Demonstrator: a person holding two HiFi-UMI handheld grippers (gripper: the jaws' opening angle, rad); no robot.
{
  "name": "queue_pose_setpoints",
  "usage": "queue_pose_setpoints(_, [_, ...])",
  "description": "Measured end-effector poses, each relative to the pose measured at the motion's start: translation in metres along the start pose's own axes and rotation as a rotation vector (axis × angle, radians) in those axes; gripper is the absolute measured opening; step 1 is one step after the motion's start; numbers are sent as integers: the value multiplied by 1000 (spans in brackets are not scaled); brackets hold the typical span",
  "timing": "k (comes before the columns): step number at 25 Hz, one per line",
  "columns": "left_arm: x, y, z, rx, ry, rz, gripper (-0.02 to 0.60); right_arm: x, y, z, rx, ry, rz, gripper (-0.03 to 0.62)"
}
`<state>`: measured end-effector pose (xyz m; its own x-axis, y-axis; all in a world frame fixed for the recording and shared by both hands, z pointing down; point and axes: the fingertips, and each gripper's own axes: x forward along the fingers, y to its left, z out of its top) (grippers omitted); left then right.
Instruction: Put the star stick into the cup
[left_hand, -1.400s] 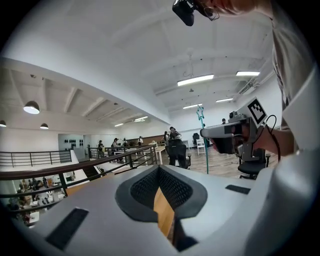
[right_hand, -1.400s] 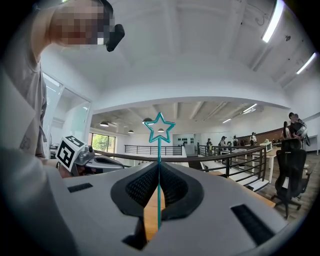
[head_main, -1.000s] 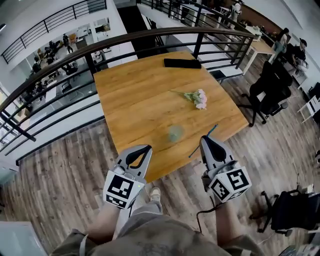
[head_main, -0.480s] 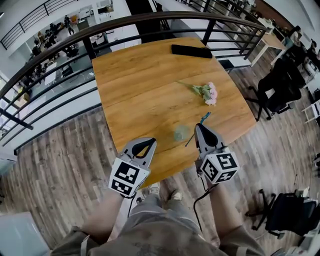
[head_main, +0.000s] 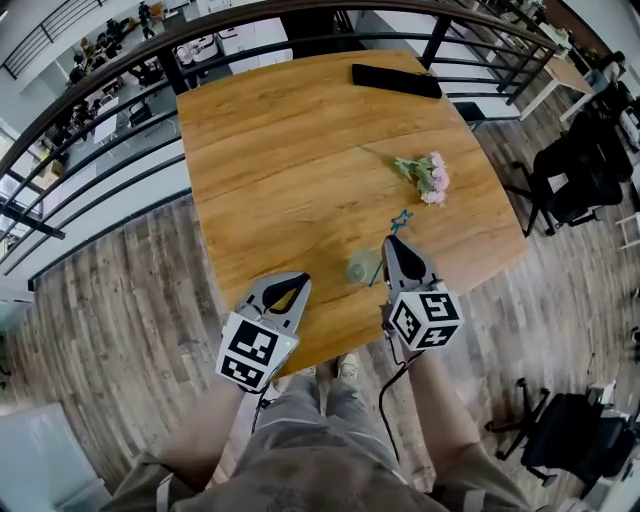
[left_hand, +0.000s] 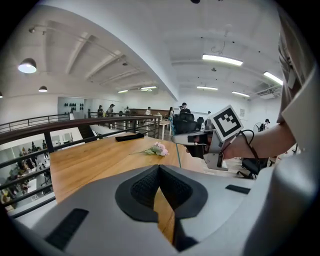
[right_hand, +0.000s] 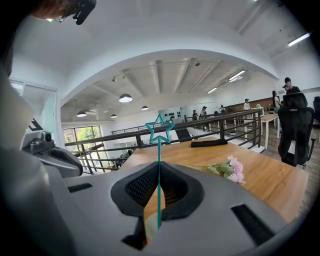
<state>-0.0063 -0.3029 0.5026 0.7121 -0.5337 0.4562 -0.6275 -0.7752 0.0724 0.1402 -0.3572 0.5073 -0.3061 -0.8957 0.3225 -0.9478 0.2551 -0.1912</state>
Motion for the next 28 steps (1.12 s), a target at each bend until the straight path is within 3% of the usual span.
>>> queue_pose_setpoints(10, [29, 4, -28, -59, 77, 13, 17, 37, -18, -32, 40, 78, 52, 34])
queue_pose_setpoints(15, [35, 8, -27, -63, 83, 22, 17, 33, -7, 3, 94, 21, 138, 34])
queue_pose_setpoints(19, [36, 8, -30, -73, 88, 30, 17, 32, -3, 16, 54, -7, 156, 34])
queue_pose_setpoints(28, [40, 9, -32, -77, 95, 37, 17, 43, -18, -45, 53, 116, 101, 34])
